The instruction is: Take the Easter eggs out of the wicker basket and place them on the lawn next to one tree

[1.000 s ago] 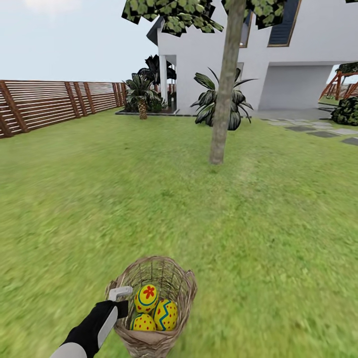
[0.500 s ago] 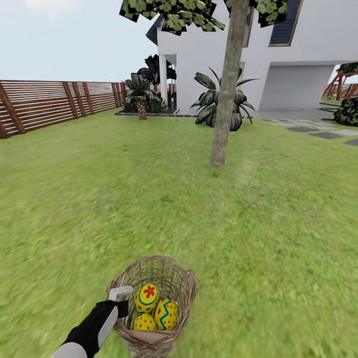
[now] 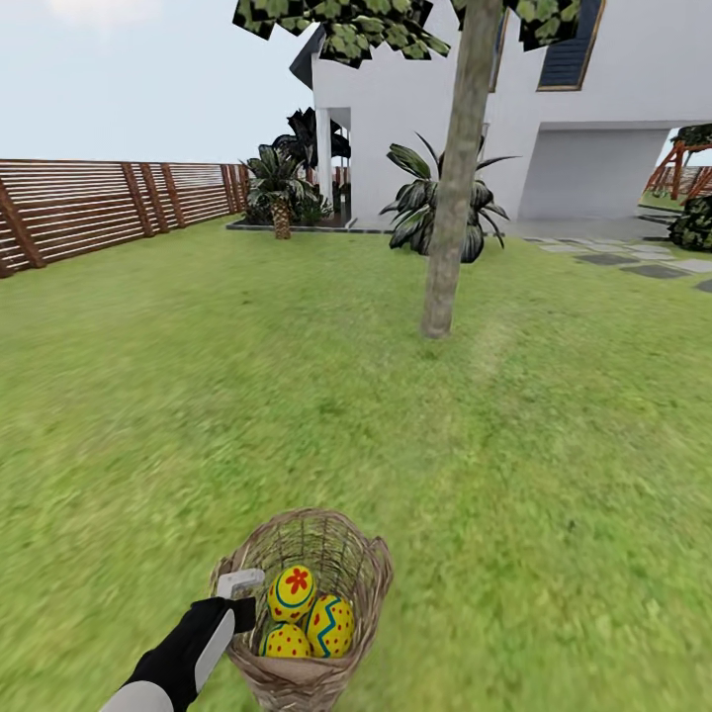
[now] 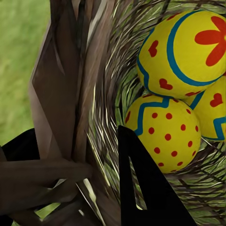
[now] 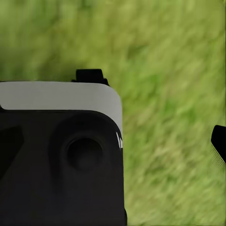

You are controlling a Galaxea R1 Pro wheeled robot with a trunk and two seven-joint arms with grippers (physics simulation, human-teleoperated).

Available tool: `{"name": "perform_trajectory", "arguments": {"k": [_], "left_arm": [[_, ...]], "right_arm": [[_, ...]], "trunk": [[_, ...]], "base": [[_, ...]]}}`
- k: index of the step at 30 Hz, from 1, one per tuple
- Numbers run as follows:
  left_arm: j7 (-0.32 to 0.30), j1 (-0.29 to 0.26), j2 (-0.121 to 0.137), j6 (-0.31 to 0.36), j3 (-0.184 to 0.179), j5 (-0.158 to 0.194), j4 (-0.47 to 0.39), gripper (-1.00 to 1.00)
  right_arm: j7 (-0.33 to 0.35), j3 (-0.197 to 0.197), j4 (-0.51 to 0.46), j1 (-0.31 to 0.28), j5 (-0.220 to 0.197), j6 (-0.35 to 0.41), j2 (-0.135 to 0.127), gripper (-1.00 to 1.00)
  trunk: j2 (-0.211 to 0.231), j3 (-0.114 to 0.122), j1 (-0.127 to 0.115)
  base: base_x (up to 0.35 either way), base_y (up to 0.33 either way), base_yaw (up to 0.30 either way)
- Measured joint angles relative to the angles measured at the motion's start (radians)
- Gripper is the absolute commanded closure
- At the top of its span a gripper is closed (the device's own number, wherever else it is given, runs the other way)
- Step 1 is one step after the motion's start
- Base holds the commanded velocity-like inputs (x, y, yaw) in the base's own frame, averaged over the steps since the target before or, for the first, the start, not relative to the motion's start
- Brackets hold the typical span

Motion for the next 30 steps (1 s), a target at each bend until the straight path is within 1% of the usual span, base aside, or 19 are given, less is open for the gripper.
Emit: {"name": "perform_trajectory", "arguments": {"k": [14, 17, 24, 26, 28, 30], "left_arm": [[0.000, 0.000, -0.002, 0.000, 0.000, 0.001, 0.000, 1.00], [0.000, 0.000, -0.002, 0.000, 0.000, -0.001, 0.000, 1.00], [0.000, 0.000, -0.001, 0.000, 0.000, -0.001, -0.001, 1.00], [0.000, 0.000, 0.000, -0.001, 0.000, 0.005, -0.001, 1.00], [0.000, 0.000, 0.000, 0.000, 0.000, -0.001, -0.001, 1.00], [0.000, 0.000, 0.000, 0.000, 0.000, 0.000, -0.002, 1.00]], "right_arm": [[0.000, 0.000, 0.000, 0.000, 0.000, 0.000, 0.000, -1.00], [0.000, 0.000, 0.000, 0.000, 0.000, 0.000, 0.000, -1.00], [0.000, -0.001, 0.000, 0.000, 0.000, 0.000, -0.002, -1.00], [0.000, 0.000, 0.000, 0.000, 0.000, 0.000, -0.001, -1.00], [0.000, 0.000, 0.000, 0.000, 0.000, 0.000, 0.000, -1.00], [0.000, 0.000, 0.000, 0.000, 0.000, 0.000, 0.000, -1.00]], "trunk": [[0.000, 0.000, 0.000], [0.000, 0.000, 0.000], [0.000, 0.000, 0.000], [0.000, 0.000, 0.000], [0.000, 0.000, 0.000], [0.000, 0.000, 0.000]], "base": [[0.332, 0.000, -0.002], [0.332, 0.000, -0.169], [0.332, 0.000, -0.286], [0.332, 0.000, -0.093], [0.332, 0.000, -0.012], [0.332, 0.000, -0.064]]}}
